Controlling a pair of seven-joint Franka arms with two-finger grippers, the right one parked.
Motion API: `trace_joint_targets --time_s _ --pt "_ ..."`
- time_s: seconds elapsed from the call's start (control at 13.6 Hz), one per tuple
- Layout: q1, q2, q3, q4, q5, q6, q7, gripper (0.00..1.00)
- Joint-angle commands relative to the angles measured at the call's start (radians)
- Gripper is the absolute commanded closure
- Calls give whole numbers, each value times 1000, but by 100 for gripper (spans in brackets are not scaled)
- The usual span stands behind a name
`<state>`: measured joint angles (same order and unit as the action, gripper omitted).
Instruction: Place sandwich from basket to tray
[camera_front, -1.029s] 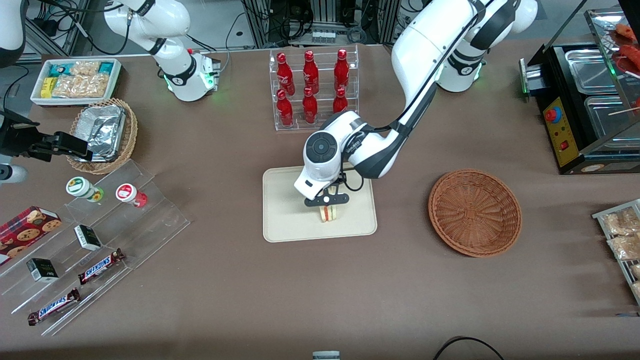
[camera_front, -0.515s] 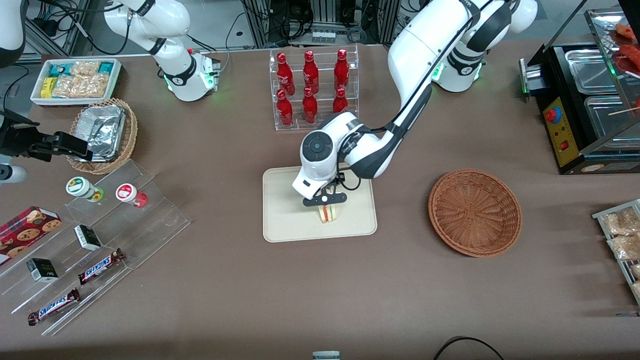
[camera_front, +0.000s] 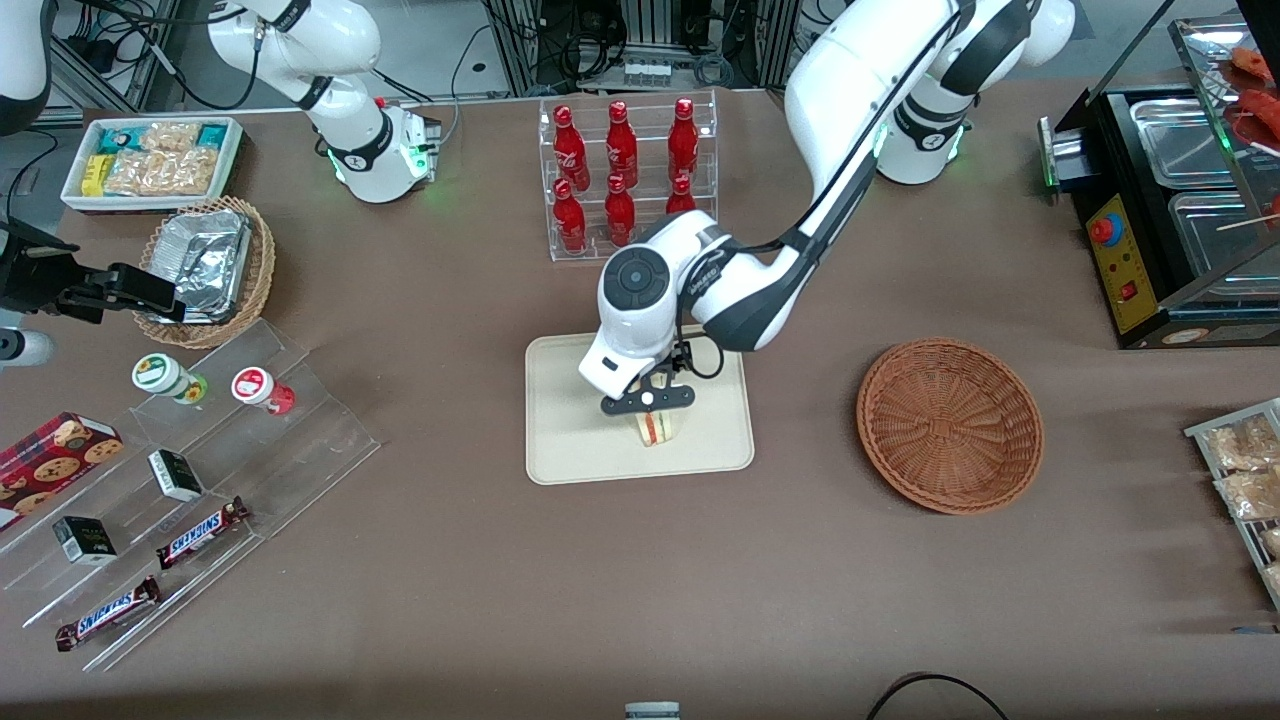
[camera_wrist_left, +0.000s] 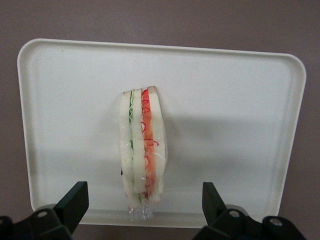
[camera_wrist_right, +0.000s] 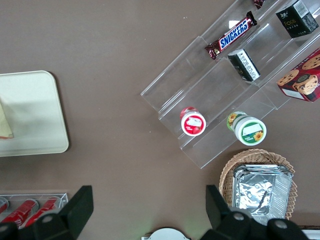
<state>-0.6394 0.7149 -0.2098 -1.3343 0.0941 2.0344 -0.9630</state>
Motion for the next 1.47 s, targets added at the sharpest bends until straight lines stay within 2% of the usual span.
trace_joint_targets --time_s 0.0,0.15,0.37,0.59,0.81,1.1,1.4 --pt "30 -67 6 -14 13 -57 48 0" --pt "65 -101 6 -17 12 -97 154 0" --pt "139 -153 6 -25 0 -212 184 0" --pt "207 -196 4 -45 -2 -240 240 0" --pt "286 -276 4 -140 -2 -231 314 0" --pt "395 -356 3 -210 -5 -241 493 0" --pt "504 -498 3 -345 -26 -263 682 0"
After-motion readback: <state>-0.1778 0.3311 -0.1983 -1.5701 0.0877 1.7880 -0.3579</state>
